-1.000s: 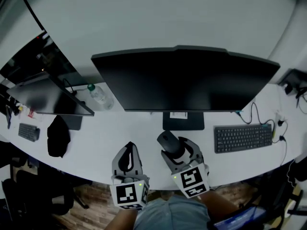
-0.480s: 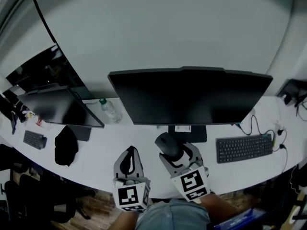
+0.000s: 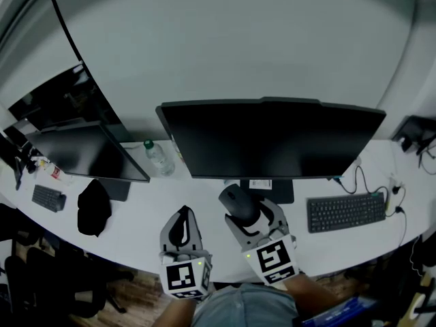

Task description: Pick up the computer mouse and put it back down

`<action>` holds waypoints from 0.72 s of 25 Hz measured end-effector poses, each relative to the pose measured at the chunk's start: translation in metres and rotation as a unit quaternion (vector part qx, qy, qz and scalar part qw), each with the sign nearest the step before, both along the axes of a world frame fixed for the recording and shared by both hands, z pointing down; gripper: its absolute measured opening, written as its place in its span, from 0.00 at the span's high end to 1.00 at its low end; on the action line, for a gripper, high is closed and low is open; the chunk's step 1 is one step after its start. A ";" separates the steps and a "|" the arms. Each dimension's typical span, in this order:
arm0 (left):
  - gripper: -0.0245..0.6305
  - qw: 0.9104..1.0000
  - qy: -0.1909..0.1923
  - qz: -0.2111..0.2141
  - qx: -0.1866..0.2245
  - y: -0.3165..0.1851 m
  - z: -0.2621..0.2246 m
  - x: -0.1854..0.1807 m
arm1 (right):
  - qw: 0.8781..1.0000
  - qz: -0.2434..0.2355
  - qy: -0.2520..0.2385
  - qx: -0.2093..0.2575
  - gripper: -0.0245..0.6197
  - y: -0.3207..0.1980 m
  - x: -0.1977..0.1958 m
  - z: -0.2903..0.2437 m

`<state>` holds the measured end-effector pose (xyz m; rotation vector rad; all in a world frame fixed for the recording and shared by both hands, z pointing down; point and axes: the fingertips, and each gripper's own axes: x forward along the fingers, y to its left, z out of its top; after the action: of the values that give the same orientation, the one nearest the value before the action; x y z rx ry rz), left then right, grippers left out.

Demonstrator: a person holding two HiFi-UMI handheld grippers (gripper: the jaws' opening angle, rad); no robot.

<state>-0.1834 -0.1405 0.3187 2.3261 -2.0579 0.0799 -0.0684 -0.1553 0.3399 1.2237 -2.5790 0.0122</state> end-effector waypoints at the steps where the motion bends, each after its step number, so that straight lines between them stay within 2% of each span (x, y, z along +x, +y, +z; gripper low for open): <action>1: 0.95 1.000 0.001 0.000 0.000 0.000 0.000 -0.001 | 1.000 -0.001 0.002 0.001 0.49 0.000 -0.001 -0.001; 11: 0.95 1.000 0.005 -0.004 -0.010 0.001 0.004 -0.004 | 1.000 -0.008 0.008 0.004 0.49 -0.001 -0.005 -0.001; 18: 0.95 1.000 0.004 -0.008 0.000 0.001 0.001 -0.011 | 1.000 -0.014 0.012 0.001 0.49 -0.001 -0.012 0.000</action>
<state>-0.1948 -0.1394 0.3197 2.3068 -2.0715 0.0690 -0.0808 -0.1566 0.3401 1.1816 -2.5754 -0.0106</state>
